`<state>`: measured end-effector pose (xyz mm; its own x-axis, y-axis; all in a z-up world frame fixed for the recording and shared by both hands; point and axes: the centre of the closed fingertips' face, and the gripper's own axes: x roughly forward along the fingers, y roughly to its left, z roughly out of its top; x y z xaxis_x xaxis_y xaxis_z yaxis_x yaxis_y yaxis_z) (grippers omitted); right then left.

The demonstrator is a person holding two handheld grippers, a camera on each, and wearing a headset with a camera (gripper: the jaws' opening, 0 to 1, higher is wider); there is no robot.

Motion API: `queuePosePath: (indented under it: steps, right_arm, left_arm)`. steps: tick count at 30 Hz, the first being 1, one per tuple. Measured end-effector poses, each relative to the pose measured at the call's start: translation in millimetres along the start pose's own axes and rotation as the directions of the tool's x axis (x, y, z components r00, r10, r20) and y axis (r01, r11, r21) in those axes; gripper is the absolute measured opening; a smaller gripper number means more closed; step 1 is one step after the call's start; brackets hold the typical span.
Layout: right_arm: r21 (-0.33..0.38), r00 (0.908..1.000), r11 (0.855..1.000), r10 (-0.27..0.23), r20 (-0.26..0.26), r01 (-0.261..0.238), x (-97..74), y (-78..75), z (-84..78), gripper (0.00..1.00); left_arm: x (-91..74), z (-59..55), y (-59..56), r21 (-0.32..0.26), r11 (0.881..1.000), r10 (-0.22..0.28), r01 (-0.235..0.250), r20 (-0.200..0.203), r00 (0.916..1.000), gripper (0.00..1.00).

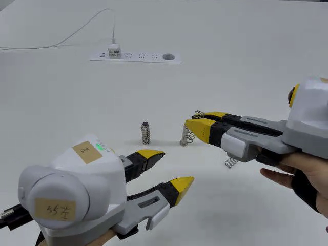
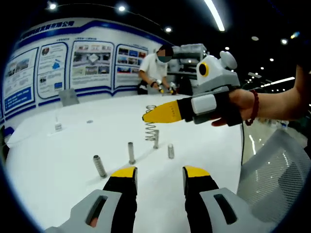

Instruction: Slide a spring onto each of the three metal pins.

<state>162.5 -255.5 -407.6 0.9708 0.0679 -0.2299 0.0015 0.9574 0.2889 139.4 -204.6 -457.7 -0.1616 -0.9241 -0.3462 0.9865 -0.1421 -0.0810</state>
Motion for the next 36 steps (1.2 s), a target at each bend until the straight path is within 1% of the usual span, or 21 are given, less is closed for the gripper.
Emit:
queuePosePath:
  steps: [1,2,4,7,10,17,24,28,29,36]
  right_arm:
    - [-0.005,1.0000,1.000,-0.004,-0.006,0.004,1.2,-1.7,-0.5,0.12]
    - [-0.024,0.9994,0.999,-0.022,-0.027,0.021,2.5,-6.7,-3.2,0.12]
    - [-0.057,0.9987,0.998,-0.035,-0.036,0.033,5.4,-11.6,-4.2,0.12]
    - [-0.064,0.9984,0.997,-0.045,-0.033,0.042,8.5,-17.7,-2.9,0.12]
    - [-0.072,0.9982,0.996,-0.053,-0.029,0.051,11.5,-23.5,-1.0,0.12]
    - [-0.112,0.9966,0.991,-0.081,-0.014,0.078,20.0,-38.2,3.4,0.12]
    - [-0.129,0.9951,0.988,-0.095,-0.029,0.091,30.1,-48.3,-3.1,0.12]
    - [-0.158,0.9933,0.982,-0.110,-0.035,0.103,34.9,-53.9,-6.2,0.12]
    - [-0.160,0.9921,0.981,-0.120,-0.036,0.113,36.2,-56.8,-7.0,0.12]
    - [-0.158,0.9901,0.979,-0.134,-0.043,0.125,41.9,-64.7,-10.5,0.12]
  left_arm:
    - [0.1,-0.7,0.5,0.003,1.000,0.002,-0.002,-0.003,1.0000,0.39]
    - [0.2,-1.7,1.0,0.005,1.000,0.006,-0.006,-0.006,1.0000,0.39]
    - [0.4,-4.2,2.2,0.010,1.000,0.014,-0.014,-0.016,0.9998,0.41]
    - [0.7,-7.8,3.1,0.022,1.000,0.021,-0.021,-0.028,0.9994,0.44]
    - [1.0,-10.5,3.2,0.022,1.000,0.023,-0.022,-0.033,0.9992,0.47]
    - [2.0,-15.9,3.7,0.032,0.999,0.027,-0.025,-0.048,0.9985,0.49]
    - [2.4,-19.2,5.4,0.015,0.999,0.032,-0.031,-0.053,0.9981,0.54]
    - [2.4,-20.3,6.6,0.010,0.999,0.035,-0.035,-0.056,0.9978,0.56]
    - [2.5,-21.1,6.7,0.009,0.999,0.035,-0.035,-0.060,0.9976,0.56]
    - [3.4,-23.0,6.7,-0.002,1.000,0.031,-0.031,-0.066,0.9974,0.57]
